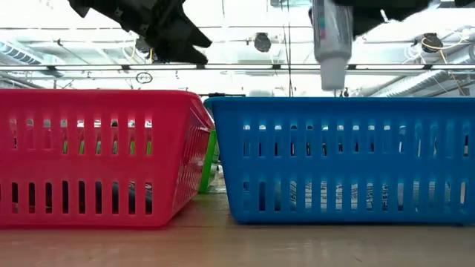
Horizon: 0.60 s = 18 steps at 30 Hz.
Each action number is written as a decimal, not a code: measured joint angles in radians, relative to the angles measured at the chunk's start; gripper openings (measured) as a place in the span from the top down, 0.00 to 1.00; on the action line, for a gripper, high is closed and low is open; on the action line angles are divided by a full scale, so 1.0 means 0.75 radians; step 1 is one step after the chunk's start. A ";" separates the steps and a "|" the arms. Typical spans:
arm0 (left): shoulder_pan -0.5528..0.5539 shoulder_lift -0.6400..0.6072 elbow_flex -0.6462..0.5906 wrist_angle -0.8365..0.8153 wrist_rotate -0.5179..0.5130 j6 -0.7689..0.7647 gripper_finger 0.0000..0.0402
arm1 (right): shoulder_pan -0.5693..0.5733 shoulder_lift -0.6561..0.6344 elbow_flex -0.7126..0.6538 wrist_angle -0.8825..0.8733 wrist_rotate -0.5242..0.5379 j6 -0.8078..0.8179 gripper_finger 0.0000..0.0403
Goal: Pick & Place Travel size toiletries
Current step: Put the white toothpaste into the blue bin
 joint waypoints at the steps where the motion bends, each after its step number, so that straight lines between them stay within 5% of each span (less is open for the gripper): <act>1: 0.002 0.001 0.000 -0.016 0.000 0.001 0.20 | 0.011 0.000 -0.009 0.003 0.015 0.013 0.94; 18: 0.013 0.045 0.000 -0.026 0.002 -0.017 0.27 | 0.040 0.000 -0.074 0.033 0.034 0.086 0.82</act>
